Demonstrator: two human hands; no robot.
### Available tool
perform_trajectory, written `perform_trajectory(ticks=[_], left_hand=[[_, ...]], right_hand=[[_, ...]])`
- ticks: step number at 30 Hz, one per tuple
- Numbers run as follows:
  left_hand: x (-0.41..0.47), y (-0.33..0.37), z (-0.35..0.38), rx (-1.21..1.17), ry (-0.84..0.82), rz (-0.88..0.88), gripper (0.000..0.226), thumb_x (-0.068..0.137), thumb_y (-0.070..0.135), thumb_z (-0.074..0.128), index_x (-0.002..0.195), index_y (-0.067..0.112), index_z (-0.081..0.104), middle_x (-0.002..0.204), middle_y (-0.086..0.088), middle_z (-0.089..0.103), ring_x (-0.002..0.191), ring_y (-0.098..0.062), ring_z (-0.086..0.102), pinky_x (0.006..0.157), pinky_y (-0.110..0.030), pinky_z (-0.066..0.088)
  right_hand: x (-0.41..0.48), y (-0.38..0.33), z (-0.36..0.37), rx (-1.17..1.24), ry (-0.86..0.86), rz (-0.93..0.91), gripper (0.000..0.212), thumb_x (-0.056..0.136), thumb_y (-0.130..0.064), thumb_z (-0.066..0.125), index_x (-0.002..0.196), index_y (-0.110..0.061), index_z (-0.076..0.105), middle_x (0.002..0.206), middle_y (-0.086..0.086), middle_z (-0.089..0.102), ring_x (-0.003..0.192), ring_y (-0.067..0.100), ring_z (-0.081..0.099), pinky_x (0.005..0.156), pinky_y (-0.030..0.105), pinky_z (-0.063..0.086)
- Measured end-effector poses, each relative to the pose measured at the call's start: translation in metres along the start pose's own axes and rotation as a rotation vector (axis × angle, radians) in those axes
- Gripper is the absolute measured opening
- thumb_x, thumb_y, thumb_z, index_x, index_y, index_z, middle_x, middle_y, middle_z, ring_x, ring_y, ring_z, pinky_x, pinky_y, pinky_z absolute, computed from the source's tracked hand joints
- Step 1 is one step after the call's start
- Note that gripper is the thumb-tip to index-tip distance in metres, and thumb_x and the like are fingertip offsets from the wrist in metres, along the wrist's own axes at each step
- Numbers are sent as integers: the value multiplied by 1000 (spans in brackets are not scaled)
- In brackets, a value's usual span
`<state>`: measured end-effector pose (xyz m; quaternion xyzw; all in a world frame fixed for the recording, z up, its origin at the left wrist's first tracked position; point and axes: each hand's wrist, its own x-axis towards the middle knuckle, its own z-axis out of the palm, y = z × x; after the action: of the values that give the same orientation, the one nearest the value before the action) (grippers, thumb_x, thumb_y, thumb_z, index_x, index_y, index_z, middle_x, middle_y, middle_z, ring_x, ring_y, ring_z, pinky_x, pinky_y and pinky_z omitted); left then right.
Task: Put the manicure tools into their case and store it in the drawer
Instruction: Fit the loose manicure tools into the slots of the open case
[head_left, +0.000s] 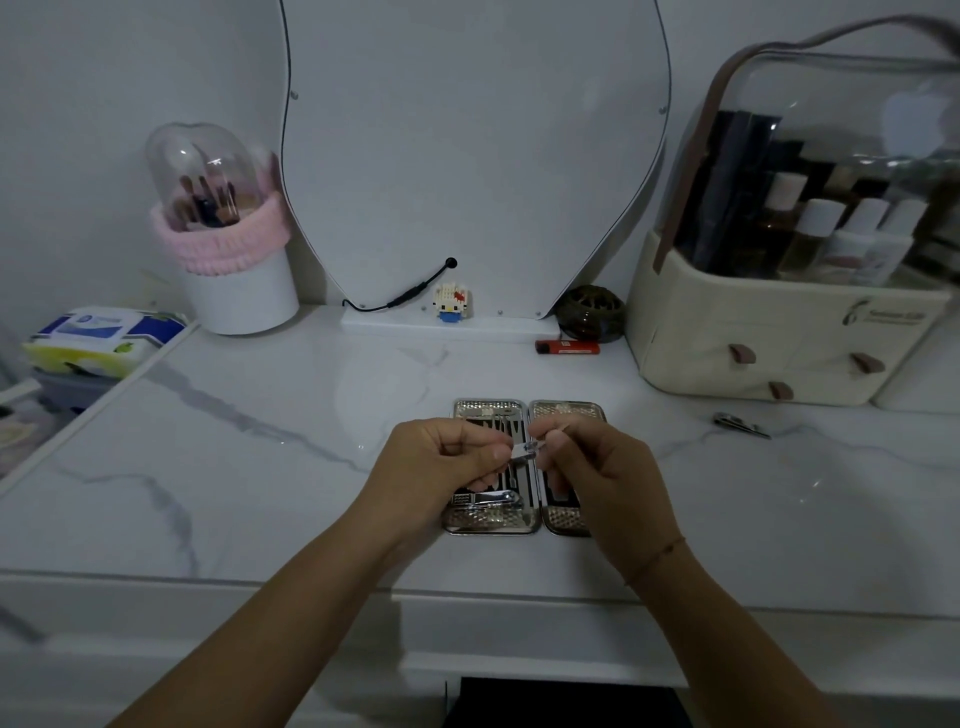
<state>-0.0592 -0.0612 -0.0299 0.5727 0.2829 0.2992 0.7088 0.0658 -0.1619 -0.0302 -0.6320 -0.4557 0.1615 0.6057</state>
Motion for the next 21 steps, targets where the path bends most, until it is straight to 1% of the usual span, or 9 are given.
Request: perform_trajectory(ticks=[4, 5, 7, 9, 10, 12, 14, 18, 21], left_hand=[[-2, 0, -6, 55, -86, -10, 9, 69, 6, 73, 78, 7, 75, 63, -9, 67, 57, -13, 56, 56, -22, 49], [-3, 0, -9, 60, -119, -20, 12, 66, 10, 74, 78, 8, 75, 66, -10, 68, 61, -16, 58, 60, -26, 51], [-4, -1, -16, 89, -159, -10, 19, 66, 18, 79, 83, 9, 76, 79, -17, 71, 76, -29, 65, 79, -43, 54], [-5, -3, -27, 249, -128, 68, 26, 68, 30, 79, 90, 16, 75, 91, -13, 73, 92, -36, 66, 92, -51, 50], [-4, -4, -33, 371, -96, 129, 24, 70, 33, 76, 91, 21, 75, 94, -5, 73, 94, -32, 66, 93, -49, 49], [-2, -8, -42, 557, -53, 232, 16, 74, 33, 75, 91, 30, 75, 101, 10, 70, 98, -15, 64, 95, -41, 48], [-1, -11, -46, 624, -79, 250, 22, 70, 37, 73, 92, 35, 74, 109, 19, 66, 107, -1, 58, 100, -33, 45], [3, -18, -47, 777, -171, 280, 36, 59, 51, 79, 93, 43, 71, 118, 31, 56, 117, 6, 48, 104, -25, 37], [5, -18, -48, 807, -195, 276, 41, 55, 50, 75, 95, 43, 70, 121, 32, 51, 120, 8, 44, 105, -22, 34]], right_hand=[[-1, -5, -8, 125, -144, 26, 20, 91, -1, 46, 87, -7, 64, 59, -3, 63, 49, 6, 51, 51, 16, 46], [-2, -5, -10, 120, -175, 15, 20, 91, -1, 45, 86, -7, 63, 60, -1, 62, 49, 8, 51, 51, 17, 46], [-7, -4, -16, 46, -217, -14, 21, 92, -3, 45, 84, -9, 63, 62, 0, 62, 50, 8, 50, 52, 19, 44], [-12, 1, -24, -92, -243, -24, 22, 93, -5, 46, 82, -16, 62, 64, -4, 61, 51, 6, 49, 53, 20, 44], [-13, 3, -28, -153, -255, -21, 22, 93, -8, 46, 81, -19, 62, 64, -6, 60, 52, 6, 49, 53, 20, 44], [-15, 5, -38, -221, -280, -17, 18, 89, -18, 47, 80, -24, 62, 65, -8, 59, 54, 5, 50, 55, 19, 44], [-16, 5, -46, -265, -307, -17, 17, 86, -23, 46, 79, -27, 62, 67, -8, 60, 56, 5, 51, 56, 17, 44], [-13, 0, -58, -360, -362, -2, 18, 89, -12, 55, 82, -25, 65, 68, -19, 63, 60, 2, 57, 58, 12, 45], [-9, -7, -59, -412, -414, 9, 17, 85, -10, 59, 83, -25, 66, 72, -27, 64, 66, -4, 60, 60, 8, 45]])
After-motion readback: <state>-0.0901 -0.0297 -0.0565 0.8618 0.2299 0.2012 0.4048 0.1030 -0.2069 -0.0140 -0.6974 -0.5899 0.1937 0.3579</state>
